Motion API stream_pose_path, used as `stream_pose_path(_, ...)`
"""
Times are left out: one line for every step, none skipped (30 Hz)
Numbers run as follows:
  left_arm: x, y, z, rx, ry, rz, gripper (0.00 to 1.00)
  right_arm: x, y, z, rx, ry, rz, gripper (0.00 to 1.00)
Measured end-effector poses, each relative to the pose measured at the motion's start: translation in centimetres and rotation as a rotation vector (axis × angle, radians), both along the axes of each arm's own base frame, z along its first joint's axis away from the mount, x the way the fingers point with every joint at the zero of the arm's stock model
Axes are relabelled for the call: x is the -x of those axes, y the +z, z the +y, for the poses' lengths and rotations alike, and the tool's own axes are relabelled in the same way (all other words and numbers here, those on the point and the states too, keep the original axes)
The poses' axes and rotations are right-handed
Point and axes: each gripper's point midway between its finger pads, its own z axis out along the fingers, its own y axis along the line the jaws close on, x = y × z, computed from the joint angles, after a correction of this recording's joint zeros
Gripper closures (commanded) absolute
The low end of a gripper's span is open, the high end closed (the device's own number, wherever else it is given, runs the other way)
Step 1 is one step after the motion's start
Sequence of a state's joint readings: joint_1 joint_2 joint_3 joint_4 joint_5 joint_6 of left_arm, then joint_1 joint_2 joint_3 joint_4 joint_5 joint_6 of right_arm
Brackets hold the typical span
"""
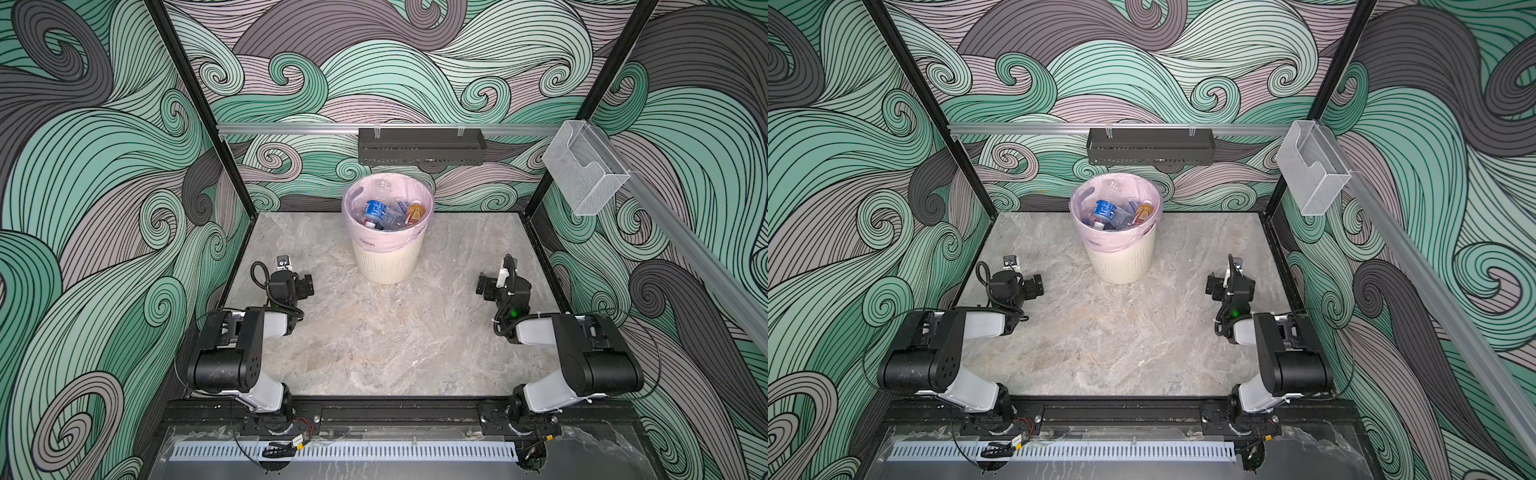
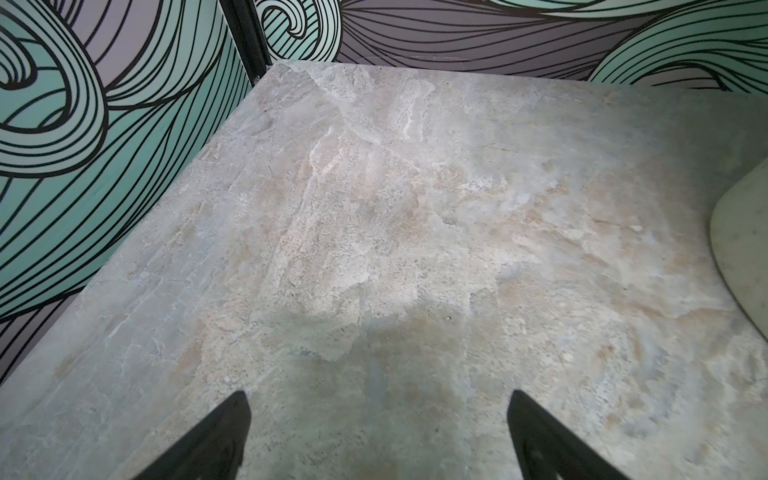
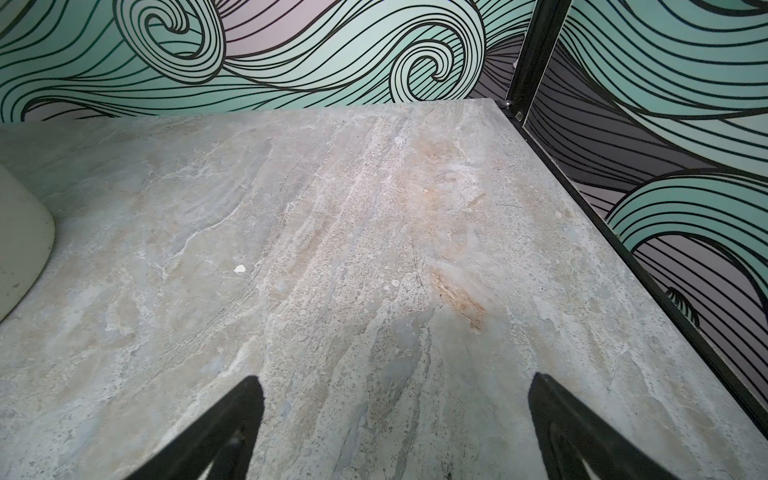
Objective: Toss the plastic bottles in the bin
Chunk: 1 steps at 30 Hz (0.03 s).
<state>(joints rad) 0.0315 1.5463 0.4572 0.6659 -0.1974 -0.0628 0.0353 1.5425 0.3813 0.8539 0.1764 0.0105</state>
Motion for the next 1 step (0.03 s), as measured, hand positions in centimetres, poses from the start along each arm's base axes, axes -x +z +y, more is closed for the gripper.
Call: stream_pose_path(0.0, 0.0, 0.0, 0.0, 0.0, 0.0, 0.01, 0.0, -0.01, 0.01, 0.0, 0.0, 0.0, 0.0)
